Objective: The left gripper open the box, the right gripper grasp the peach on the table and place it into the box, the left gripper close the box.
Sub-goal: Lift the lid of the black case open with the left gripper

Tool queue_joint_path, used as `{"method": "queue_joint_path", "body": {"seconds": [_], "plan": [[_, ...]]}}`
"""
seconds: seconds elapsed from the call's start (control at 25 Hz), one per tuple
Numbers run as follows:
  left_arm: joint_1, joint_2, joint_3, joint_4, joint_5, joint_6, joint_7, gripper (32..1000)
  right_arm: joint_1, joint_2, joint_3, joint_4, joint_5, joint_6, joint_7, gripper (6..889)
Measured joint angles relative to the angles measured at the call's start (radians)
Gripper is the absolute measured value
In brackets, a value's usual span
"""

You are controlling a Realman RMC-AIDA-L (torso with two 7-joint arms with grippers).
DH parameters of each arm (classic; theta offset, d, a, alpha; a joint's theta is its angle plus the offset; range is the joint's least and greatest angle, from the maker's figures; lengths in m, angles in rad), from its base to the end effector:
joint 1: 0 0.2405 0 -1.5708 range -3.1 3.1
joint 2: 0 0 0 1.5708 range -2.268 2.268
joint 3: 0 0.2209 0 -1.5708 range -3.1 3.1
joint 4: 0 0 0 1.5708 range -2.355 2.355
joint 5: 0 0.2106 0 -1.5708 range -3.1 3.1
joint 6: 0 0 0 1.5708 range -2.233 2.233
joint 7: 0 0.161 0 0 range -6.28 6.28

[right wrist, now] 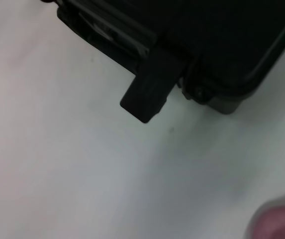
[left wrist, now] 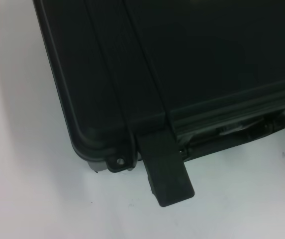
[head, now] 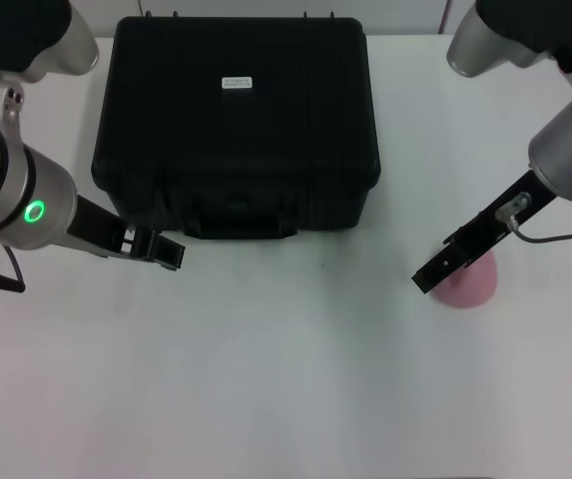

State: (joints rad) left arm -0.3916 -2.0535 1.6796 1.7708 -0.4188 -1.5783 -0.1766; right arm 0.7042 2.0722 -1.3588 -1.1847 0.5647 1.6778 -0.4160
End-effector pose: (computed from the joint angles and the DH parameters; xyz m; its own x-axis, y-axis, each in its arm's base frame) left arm -0.1397 0.3021 0.0102 0.4544 0.8852 0.0996 0.7349 -0.3093 -0.6035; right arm 0.1664 0.3295 -0.0107 0.5448 -0.7912 0.2778 -0.7005 -0.6115 -0.3678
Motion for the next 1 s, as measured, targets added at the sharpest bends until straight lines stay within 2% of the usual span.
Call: {"method": "queue_joint_path", "body": {"seconds": [0.68,0.88,1.0], "plan": [[-0.002,-0.0003,-0.010,-0.001,0.000,-0.002,0.000,820,-0.001,-0.004,0.000,0.001,0.007,-0.008,0.000,845],[-0.044,0.0016,-0.037,-0.004,0.002,-0.014,0.000,818,0.000,-0.005,0.000,0.001,0.003,-0.005,0.000,844],[-0.084,0.0024,-0.072,-0.024,0.008,-0.018,-0.005,817,0.002,-0.006,0.000,0.001,0.002,-0.003,0.000,843]]}}
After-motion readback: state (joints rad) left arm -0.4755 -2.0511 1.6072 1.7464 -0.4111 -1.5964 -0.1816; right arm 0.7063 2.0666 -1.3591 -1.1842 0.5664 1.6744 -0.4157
